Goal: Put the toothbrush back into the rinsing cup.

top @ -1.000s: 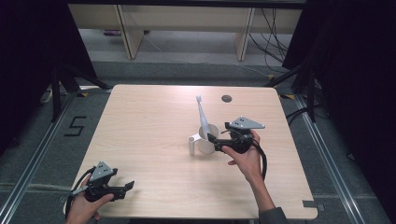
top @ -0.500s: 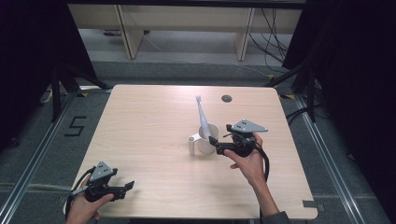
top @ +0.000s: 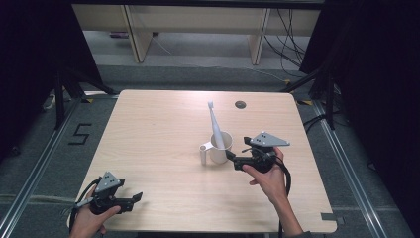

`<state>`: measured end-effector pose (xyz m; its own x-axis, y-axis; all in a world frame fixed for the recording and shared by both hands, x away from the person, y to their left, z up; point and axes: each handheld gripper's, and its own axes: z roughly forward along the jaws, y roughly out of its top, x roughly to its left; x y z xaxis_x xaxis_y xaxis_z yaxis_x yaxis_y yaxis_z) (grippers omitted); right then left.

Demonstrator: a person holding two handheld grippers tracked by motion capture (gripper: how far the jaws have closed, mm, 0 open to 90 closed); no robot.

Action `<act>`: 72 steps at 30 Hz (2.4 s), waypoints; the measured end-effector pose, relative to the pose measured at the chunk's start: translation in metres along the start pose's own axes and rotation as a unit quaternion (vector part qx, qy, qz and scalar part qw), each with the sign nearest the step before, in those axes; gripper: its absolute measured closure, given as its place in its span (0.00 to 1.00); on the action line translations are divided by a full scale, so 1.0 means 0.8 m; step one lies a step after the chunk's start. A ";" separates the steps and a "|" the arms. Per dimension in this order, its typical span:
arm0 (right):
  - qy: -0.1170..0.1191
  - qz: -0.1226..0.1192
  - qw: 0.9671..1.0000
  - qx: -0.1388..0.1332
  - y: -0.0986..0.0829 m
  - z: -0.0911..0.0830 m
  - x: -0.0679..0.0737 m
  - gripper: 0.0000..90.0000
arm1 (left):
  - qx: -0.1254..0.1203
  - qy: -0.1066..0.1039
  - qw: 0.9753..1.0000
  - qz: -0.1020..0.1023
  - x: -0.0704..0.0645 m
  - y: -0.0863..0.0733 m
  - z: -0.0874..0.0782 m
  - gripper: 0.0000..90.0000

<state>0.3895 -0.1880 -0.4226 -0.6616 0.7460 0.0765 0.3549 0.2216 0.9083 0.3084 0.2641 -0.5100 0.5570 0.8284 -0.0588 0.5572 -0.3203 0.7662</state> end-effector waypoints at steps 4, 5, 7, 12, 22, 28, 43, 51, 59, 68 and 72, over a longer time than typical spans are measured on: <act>0.001 -0.009 1.000 0.000 -0.002 -0.003 0.000 0.18 | 0.000 0.000 1.000 0.000 0.000 0.000 0.000 0.16; -0.006 -0.005 1.000 0.008 -0.003 -0.006 0.001 0.18 | 0.000 -0.001 1.000 0.000 0.000 0.000 0.000 0.16; -0.003 -0.009 1.000 0.006 -0.003 -0.007 0.002 0.18 | 0.000 0.000 1.000 0.000 0.000 0.000 0.000 0.16; 0.004 -0.007 1.000 0.004 -0.007 -0.009 0.006 0.18 | 0.000 -0.001 1.000 0.001 0.000 0.000 0.000 0.16; 0.007 -0.012 1.000 0.012 -0.018 -0.019 0.009 0.18 | 0.004 -0.003 1.000 0.001 0.001 0.001 -0.001 0.16; 0.000 -0.002 1.000 0.025 -0.029 -0.026 0.010 0.18 | 0.002 -0.001 1.000 0.000 0.000 0.001 -0.001 0.16; 0.004 0.013 0.999 0.032 -0.054 -0.036 0.018 0.18 | 0.003 -0.002 1.000 -0.001 0.000 0.000 -0.001 0.16; 0.006 0.012 0.999 0.041 -0.066 -0.045 0.022 0.17 | 0.002 -0.002 1.000 0.002 0.000 0.001 -0.001 0.16; 0.012 0.018 0.999 0.047 -0.080 -0.051 0.025 0.17 | 0.001 -0.003 1.000 0.002 0.000 0.001 -0.001 0.16; 0.019 0.027 0.997 0.064 -0.093 -0.059 0.029 0.17 | 0.002 -0.004 1.000 0.003 0.000 0.001 -0.002 0.16; 0.016 0.015 0.998 0.061 -0.096 -0.061 0.027 0.17 | 0.002 -0.004 1.000 0.004 0.001 0.001 -0.002 0.16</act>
<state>0.3156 -0.2197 -0.4708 -0.6692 0.7337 0.1176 0.4512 0.2755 0.8488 0.3080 0.2650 -0.5083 0.5666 0.8220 -0.0571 0.5548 -0.3293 0.7640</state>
